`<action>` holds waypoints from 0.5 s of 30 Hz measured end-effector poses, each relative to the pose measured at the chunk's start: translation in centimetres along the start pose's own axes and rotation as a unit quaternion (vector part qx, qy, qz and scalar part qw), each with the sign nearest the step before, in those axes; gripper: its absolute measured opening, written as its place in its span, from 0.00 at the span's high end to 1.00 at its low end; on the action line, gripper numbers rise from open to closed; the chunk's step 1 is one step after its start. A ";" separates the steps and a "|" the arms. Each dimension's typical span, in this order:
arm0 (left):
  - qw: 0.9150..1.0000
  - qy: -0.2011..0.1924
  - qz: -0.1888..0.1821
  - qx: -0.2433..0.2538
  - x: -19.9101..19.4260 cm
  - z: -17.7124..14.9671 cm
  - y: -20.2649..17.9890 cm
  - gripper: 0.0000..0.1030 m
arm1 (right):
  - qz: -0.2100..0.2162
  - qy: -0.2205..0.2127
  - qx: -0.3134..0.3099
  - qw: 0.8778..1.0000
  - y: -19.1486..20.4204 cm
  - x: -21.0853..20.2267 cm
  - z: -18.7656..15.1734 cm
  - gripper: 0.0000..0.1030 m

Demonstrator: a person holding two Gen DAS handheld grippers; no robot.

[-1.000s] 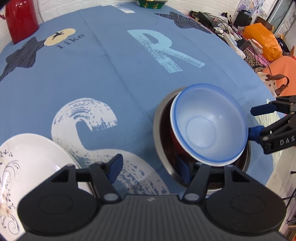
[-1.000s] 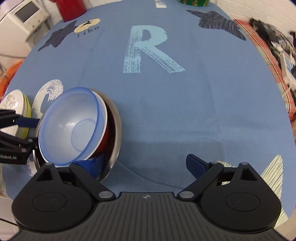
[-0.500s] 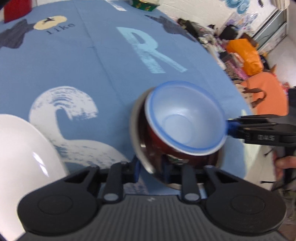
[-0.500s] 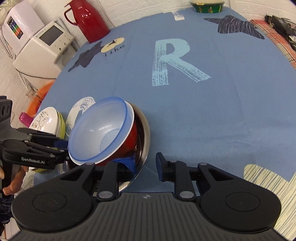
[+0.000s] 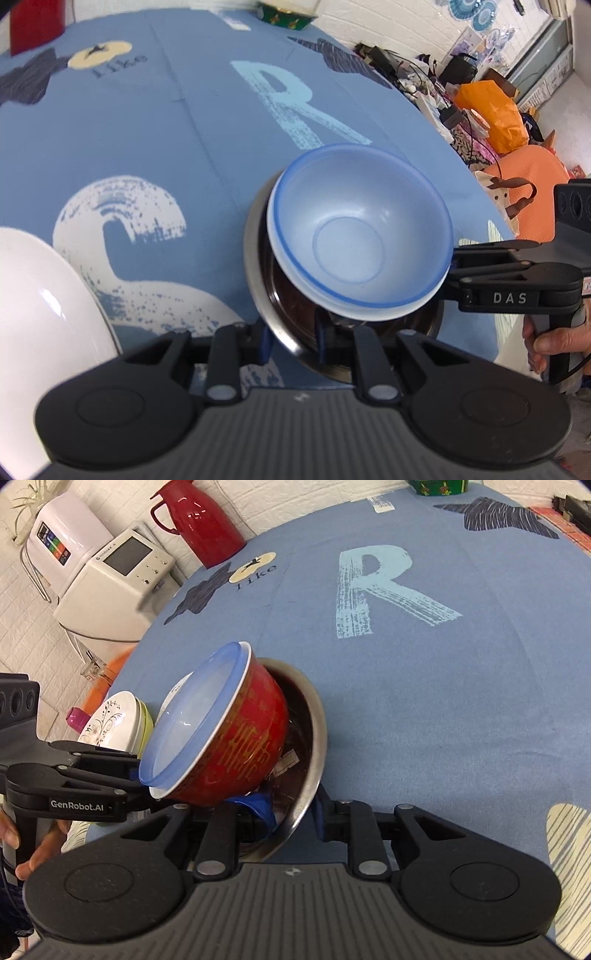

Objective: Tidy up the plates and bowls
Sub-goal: 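Lift the nested bowls with both tools and carry them toward the plate stack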

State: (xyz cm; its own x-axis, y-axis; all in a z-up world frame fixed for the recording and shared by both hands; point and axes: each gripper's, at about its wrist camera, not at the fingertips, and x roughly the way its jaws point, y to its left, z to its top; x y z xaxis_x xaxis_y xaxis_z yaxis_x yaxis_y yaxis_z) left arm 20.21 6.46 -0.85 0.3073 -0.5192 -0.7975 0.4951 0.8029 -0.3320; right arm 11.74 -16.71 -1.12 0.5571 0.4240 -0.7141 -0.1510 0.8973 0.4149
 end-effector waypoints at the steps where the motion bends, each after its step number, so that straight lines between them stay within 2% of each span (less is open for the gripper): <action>1: 1.000 -0.005 0.007 0.009 -0.1 0.0 -0.3 0.85 | -0.004 -0.005 -0.013 1.000 0.2 0.0 -0.2 0.96; 5: 0.999 -0.013 0.026 0.028 -0.3 0.4 -0.8 0.86 | -0.008 -0.015 -0.033 0.999 0.5 0.1 -0.3 0.94; 9: 0.999 -0.020 0.041 0.027 -1.0 1.0 -0.6 0.86 | -0.011 -0.029 -0.049 0.998 1.2 0.0 0.2 0.93; 15: 0.996 -0.054 0.073 0.011 -6.1 1.7 0.8 0.86 | 0.007 -0.039 -0.088 0.995 4.9 -0.3 2.9 0.91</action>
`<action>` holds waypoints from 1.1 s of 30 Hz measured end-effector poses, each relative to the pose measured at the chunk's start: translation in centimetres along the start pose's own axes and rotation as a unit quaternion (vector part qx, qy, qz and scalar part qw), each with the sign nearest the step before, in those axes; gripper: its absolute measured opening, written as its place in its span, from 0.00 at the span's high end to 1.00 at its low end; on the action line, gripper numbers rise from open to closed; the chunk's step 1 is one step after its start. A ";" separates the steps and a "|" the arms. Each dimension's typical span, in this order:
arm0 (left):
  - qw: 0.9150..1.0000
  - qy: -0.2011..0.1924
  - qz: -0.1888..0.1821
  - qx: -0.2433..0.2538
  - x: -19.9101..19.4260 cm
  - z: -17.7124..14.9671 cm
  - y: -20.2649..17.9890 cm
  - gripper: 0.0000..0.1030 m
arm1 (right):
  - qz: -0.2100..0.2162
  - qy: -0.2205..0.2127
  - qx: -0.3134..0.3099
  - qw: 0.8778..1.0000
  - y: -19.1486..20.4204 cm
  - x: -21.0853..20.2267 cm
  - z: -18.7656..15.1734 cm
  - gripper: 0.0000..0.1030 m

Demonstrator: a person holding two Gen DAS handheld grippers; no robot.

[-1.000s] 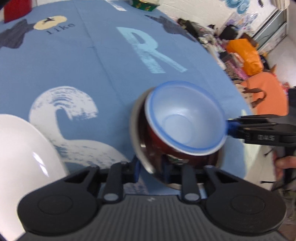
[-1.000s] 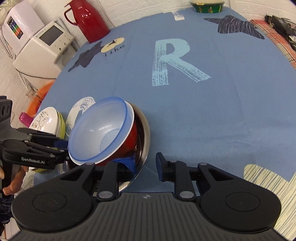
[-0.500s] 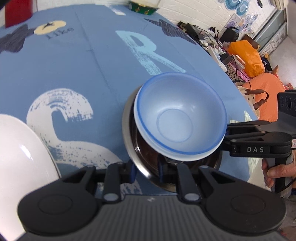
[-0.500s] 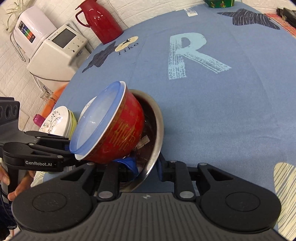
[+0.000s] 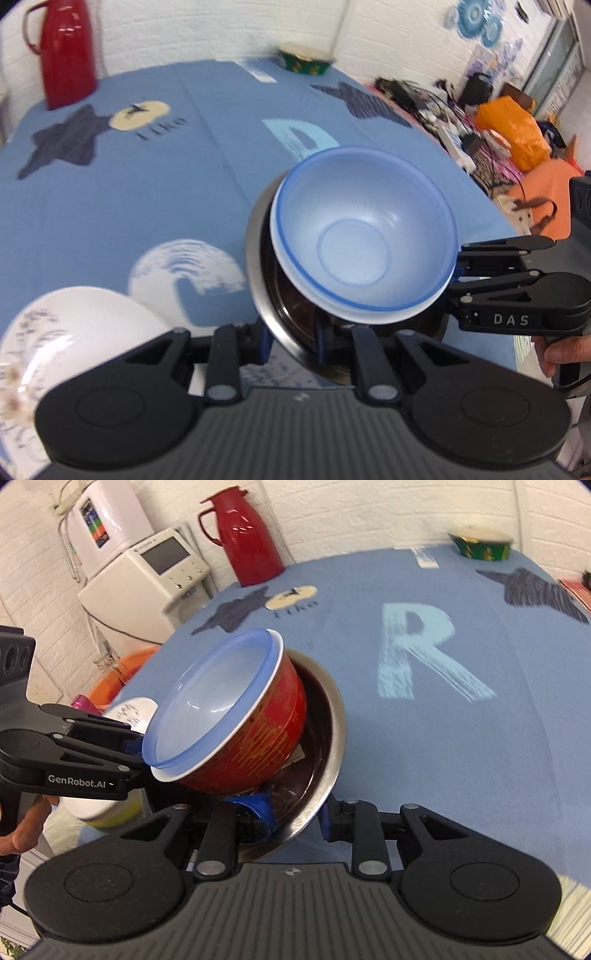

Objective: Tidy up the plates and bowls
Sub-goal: 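Lift the nested bowls with both tools and carry them toward the plate stack, then lower the nested bowls onto the plate stack and open both tools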

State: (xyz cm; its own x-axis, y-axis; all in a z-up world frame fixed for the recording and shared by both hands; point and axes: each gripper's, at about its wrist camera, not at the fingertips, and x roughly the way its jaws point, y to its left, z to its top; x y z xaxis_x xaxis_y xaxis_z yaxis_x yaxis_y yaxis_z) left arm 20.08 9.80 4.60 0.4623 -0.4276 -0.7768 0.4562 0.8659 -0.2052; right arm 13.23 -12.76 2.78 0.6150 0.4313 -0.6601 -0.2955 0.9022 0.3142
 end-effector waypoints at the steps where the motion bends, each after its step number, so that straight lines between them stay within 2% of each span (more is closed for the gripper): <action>1: 1.000 -0.004 0.010 -0.005 -1.1 0.0 0.7 0.86 | 0.007 0.004 -0.007 1.000 0.9 0.2 0.8 0.91; 6: 0.996 -0.016 0.072 -0.043 -6.5 -1.6 5.0 0.86 | 0.057 0.030 -0.066 0.996 6.9 2.8 3.8 0.89; 11: 0.988 -0.002 0.127 -0.083 -9.4 -5.2 9.4 0.85 | 0.112 0.068 -0.101 0.986 12.5 7.2 4.2 0.89; 14: 0.986 0.017 0.128 -0.108 -9.5 -7.4 11.5 0.85 | 0.129 0.099 -0.109 0.981 14.6 9.5 3.4 0.88; 17: 0.986 0.022 0.119 -0.117 -9.0 -8.6 12.4 0.85 | 0.126 0.127 -0.112 0.977 15.5 10.6 2.6 0.87; 21: 0.988 0.022 0.117 -0.100 -8.6 -8.7 12.0 0.84 | 0.114 0.140 -0.107 0.978 15.6 10.8 2.3 0.86; 25: 0.988 0.025 0.110 -0.108 -7.5 -8.6 12.3 0.82 | 0.104 0.147 -0.096 0.979 15.5 11.0 2.0 0.85; 27: 0.987 0.020 0.121 -0.104 -7.4 -8.5 12.1 0.76 | 0.103 0.148 -0.086 0.980 15.3 11.0 2.2 0.84; 29: 0.987 0.018 0.131 -0.093 -7.5 -8.4 11.6 0.56 | 0.095 0.151 -0.070 0.981 15.1 11.0 2.5 0.83; 31: 0.988 0.005 0.130 -0.086 -8.0 -8.4 11.1 0.42 | 0.081 0.148 -0.074 0.983 15.1 10.9 2.7 0.82; 33: 0.987 -0.001 0.145 -0.075 -8.4 -8.3 10.7 0.42 | 0.076 0.147 -0.080 0.983 15.3 10.8 2.6 0.81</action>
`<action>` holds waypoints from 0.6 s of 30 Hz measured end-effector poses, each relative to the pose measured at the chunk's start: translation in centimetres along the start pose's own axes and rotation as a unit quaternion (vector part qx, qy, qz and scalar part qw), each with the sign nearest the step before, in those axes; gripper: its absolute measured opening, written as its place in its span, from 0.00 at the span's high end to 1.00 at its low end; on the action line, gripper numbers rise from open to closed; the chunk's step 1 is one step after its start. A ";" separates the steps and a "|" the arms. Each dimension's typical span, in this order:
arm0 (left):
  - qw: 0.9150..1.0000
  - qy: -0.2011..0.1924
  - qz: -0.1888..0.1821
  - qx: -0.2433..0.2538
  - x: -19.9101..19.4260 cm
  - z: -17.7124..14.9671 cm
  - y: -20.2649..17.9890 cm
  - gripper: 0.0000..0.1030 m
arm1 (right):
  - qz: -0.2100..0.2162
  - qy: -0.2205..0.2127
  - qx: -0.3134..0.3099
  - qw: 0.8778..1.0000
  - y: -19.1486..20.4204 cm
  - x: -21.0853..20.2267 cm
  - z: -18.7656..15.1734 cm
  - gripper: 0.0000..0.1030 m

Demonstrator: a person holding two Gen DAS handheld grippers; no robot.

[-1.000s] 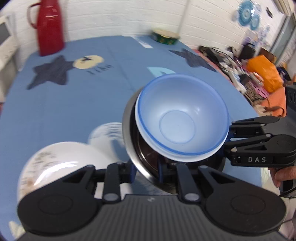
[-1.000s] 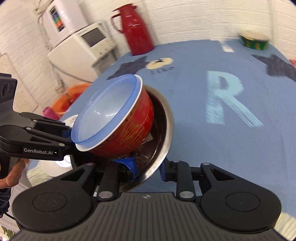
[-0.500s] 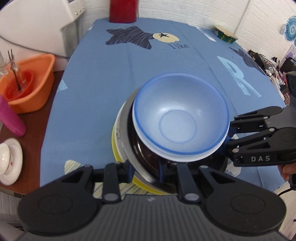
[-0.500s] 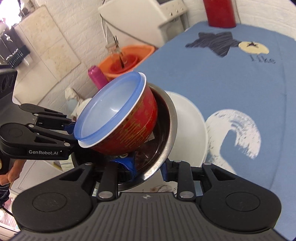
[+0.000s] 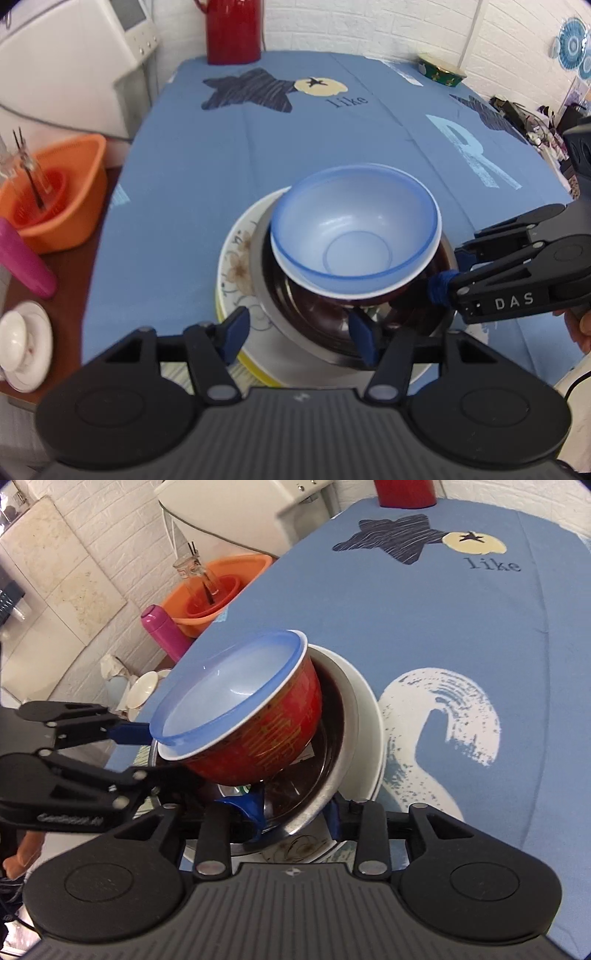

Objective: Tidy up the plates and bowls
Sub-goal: 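Lower the nested bowls onto the plate stack and open both tools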

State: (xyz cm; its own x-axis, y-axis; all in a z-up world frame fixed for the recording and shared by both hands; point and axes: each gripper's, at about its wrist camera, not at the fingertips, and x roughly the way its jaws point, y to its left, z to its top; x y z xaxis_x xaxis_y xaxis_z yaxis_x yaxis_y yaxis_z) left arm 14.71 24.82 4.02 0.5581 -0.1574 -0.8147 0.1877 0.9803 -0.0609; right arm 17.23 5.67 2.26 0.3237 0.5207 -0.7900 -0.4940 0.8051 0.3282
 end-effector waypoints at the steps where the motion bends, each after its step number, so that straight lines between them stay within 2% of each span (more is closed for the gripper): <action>1: 1.000 -0.002 0.004 0.001 -0.2 0.0 0.0 0.42 | -0.003 0.000 -0.001 1.000 0.2 0.1 -0.1 0.81; 7: 1.000 0.001 0.010 -0.023 -0.6 -0.5 0.9 0.42 | -0.004 0.022 -0.006 1.000 1.1 0.7 0.2 0.76; 13: 0.999 -0.002 0.009 -0.034 -0.8 -0.3 1.6 0.42 | 0.002 0.033 0.022 0.999 1.3 -0.2 -0.3 0.73; 18: 0.999 -0.006 0.009 -0.040 -1.3 -0.9 2.0 0.42 | 0.008 0.023 0.022 0.999 1.0 -1.5 -0.4 0.69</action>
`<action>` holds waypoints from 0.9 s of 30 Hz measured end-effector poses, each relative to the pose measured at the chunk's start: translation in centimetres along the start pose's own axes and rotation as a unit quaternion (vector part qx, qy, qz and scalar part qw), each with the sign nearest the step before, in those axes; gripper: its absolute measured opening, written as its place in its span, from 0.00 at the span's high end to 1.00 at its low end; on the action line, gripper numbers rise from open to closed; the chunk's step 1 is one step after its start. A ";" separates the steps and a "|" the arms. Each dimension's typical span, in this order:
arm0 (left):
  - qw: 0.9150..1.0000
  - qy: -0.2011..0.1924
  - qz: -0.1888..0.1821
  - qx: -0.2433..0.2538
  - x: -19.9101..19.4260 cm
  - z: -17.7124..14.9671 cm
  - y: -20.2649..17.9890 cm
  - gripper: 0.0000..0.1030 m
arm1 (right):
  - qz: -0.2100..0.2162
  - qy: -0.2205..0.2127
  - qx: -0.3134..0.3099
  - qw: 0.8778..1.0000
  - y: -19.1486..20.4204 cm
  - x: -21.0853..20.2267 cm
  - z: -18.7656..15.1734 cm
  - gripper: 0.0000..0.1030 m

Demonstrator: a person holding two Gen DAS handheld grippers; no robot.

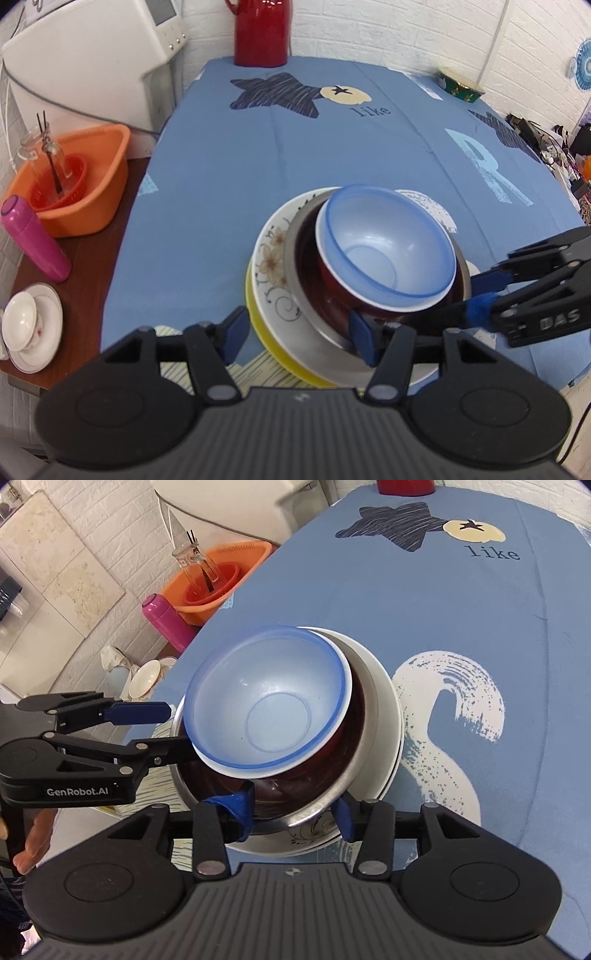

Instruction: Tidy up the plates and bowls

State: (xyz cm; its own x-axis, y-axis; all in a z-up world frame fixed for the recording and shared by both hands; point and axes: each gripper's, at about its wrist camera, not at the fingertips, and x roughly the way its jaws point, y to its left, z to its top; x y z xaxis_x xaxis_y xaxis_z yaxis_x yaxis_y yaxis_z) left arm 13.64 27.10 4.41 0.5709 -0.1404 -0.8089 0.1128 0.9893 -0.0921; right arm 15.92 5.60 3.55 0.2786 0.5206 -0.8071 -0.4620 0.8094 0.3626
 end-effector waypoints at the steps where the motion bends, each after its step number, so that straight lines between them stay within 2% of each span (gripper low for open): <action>1: 1.000 -0.003 -0.004 -0.003 -0.2 -0.1 0.2 0.42 | 0.004 -0.003 0.001 1.000 -0.2 -0.6 -0.3 0.69; 5: 1.000 -0.004 -0.017 -0.023 -0.8 0.1 0.9 0.42 | 0.011 -0.012 0.002 1.000 -0.1 -1.7 -0.5 0.67; 9: 0.999 -0.029 -0.016 -0.026 -2.5 0.1 0.7 0.42 | -0.005 -0.075 -0.018 0.997 -0.1 -4.6 -1.4 0.67; 12: 0.998 -0.060 -0.015 -0.020 -3.7 0.8 -0.2 0.42 | -0.033 -0.137 -0.032 0.989 -0.5 -7.3 -1.7 0.66; 14: 0.996 -0.082 -0.023 -0.022 -4.1 1.6 -1.2 0.41 | -0.049 -0.164 -0.034 0.985 -1.0 -8.4 -1.8 0.66; 19: 0.991 -0.114 -0.056 -0.032 -2.9 3.6 -4.7 0.38 | -0.102 -0.191 -0.014 0.976 -2.6 -9.0 -2.5 0.64; 24: 0.989 -0.131 -0.053 -0.048 -0.4 4.4 -8.4 0.38 | -0.175 -0.230 -0.013 0.957 -4.4 -9.3 -4.6 0.63; 27: 0.989 -0.131 -0.050 -0.050 1.0 4.5 -10.6 0.38 | -0.215 -0.242 0.011 0.946 -6.3 -9.4 -5.9 0.62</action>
State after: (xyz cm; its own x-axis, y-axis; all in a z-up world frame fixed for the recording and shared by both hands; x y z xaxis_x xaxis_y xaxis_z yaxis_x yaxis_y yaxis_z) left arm 16.68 16.28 7.22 0.7541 -0.2299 -0.6151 0.1064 0.9671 -0.2310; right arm 11.29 -5.96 6.11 0.7921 0.2005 -0.5766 -0.2023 0.9774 0.0620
